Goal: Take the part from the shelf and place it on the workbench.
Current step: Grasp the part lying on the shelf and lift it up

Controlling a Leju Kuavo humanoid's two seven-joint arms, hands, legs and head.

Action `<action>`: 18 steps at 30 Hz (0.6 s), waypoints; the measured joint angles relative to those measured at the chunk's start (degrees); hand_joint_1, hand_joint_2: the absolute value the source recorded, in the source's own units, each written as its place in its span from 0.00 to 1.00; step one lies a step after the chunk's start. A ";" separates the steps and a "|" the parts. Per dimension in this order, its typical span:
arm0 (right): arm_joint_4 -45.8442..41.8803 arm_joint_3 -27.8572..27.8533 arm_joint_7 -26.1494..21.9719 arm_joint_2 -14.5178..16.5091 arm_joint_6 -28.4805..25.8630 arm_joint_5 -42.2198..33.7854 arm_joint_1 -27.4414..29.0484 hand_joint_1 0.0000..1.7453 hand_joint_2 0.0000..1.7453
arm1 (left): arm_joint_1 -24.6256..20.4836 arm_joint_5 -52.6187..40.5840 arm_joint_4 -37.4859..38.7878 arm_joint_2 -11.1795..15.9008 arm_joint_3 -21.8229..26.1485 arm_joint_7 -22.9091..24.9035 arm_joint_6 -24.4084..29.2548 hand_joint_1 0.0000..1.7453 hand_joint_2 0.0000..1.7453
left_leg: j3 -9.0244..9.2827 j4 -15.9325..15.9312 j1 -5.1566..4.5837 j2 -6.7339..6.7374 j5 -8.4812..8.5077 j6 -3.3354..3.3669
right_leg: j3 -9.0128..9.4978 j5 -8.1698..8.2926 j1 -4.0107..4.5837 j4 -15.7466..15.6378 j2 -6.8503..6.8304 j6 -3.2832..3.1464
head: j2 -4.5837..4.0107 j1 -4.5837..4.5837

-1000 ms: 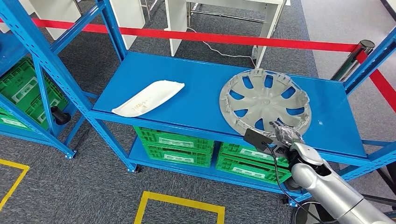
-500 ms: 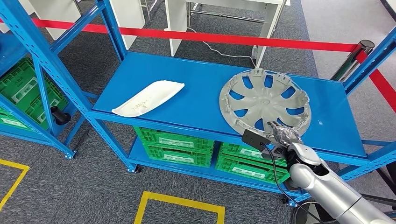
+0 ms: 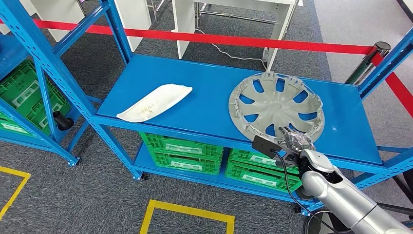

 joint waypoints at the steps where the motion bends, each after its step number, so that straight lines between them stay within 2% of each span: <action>1: 0.00 0.00 0.00 0.00 0.00 0.00 0.00 0.00 1.00 | 0.00 0.00 0.00 0.00 0.00 0.00 0.00 0.00 0.00 | 0.00 0.00 0.00 0.00 0.00 0.00 | 0.00 0.00 0.00 0.00 0.00 0.00 | 0.00 0.01; 5: 0.00 0.02 0.00 0.00 0.00 0.00 0.00 0.01 1.00 | 0.00 0.00 0.00 0.00 0.00 0.00 0.00 0.00 0.00 | 0.00 0.00 0.00 0.00 0.00 0.00 | 0.00 0.00 0.00 0.00 0.00 0.00 | 0.00 0.00; 8: 0.00 0.02 0.00 -0.02 0.00 -0.01 -0.01 0.35 1.00 | 0.00 0.00 0.00 0.00 0.00 0.00 -0.01 0.00 0.00 | 0.00 0.00 0.00 0.00 0.00 0.00 | 0.00 0.00 0.00 0.00 0.00 0.00 | 0.00 0.00; 9: 0.00 0.02 0.00 -0.02 -0.01 -0.01 -0.01 0.53 1.00 | 0.00 0.00 0.00 0.00 0.00 0.00 -0.01 0.00 0.00 | 0.00 0.00 0.00 0.00 0.00 0.00 | 0.00 0.00 0.00 0.00 0.00 0.00 | 0.00 0.01; 11: 0.00 0.02 0.00 -0.02 -0.06 -0.02 -0.01 0.70 1.00 | 0.00 0.01 0.00 0.00 0.00 0.00 -0.01 0.00 0.00 | 0.00 0.00 0.00 0.00 0.00 0.00 | 0.00 0.00 0.00 0.00 0.00 0.00 | 0.00 0.01; 12: 0.00 0.02 0.00 -0.02 -0.12 -0.02 -0.02 0.82 1.00 | 0.00 0.02 0.00 0.00 0.00 0.00 -0.01 0.00 0.00 | 0.00 0.00 0.00 0.00 0.00 0.00 | 0.00 0.00 0.00 0.00 0.00 0.00 | 0.00 0.01; 15: 0.00 0.03 0.00 -0.03 -0.32 -0.02 -0.28 1.00 1.00 | 0.00 0.02 0.00 0.00 0.00 0.00 -0.03 0.00 0.00 | 0.01 0.00 0.00 0.00 0.00 0.00 | 0.00 0.00 0.00 0.00 0.00 0.00 | 0.00 -0.01; 18: 0.00 0.04 -0.02 -0.03 -0.39 -0.14 -0.72 1.00 1.00 | 0.00 0.02 0.00 0.00 0.00 0.00 -0.03 0.00 0.00 | 0.01 0.00 0.00 0.00 0.00 0.00 | 0.01 0.00 0.00 0.00 -0.01 0.00 | 0.00 0.01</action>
